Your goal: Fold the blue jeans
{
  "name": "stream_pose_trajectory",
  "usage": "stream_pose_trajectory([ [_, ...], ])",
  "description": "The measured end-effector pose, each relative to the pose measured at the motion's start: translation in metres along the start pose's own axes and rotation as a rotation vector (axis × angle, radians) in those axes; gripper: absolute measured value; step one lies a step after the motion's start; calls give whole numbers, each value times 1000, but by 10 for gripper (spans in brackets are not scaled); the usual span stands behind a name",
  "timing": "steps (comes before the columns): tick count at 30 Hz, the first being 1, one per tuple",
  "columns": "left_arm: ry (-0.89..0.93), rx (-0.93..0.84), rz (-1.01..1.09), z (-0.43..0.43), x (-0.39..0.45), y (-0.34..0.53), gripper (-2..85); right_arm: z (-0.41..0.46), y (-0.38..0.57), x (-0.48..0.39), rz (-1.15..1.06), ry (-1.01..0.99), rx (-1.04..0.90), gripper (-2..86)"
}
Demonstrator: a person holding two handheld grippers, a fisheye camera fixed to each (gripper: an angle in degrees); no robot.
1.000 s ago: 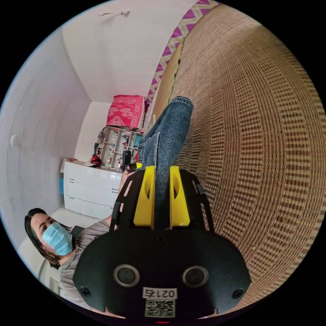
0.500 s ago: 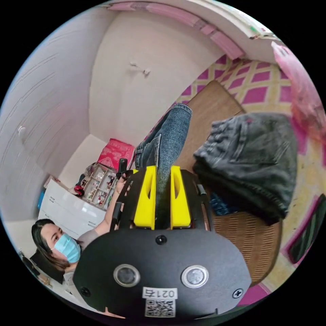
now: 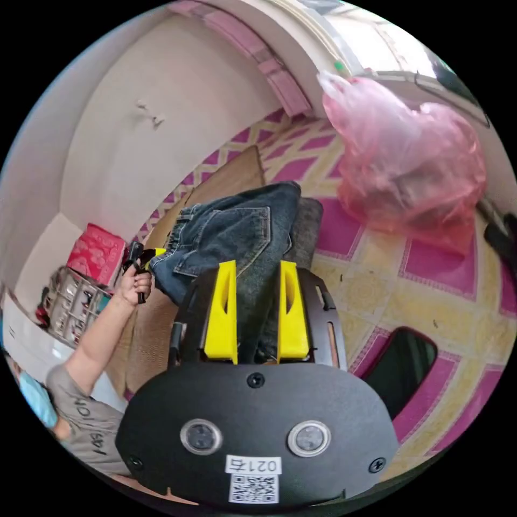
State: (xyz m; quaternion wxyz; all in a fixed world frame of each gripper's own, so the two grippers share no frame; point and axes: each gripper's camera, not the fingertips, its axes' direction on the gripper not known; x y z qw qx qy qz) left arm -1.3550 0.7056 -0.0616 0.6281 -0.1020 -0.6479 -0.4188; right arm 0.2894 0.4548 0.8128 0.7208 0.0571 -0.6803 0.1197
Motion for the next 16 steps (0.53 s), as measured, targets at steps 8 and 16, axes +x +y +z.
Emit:
stream_pose_trajectory([
  [8,-166,105,488,-223,130,182,-8,16,54,-406,-768,411,117,11],
  [16,-560,293,701,-474,218,518,49,167,169,-764,-1060,-23,48,-9],
])
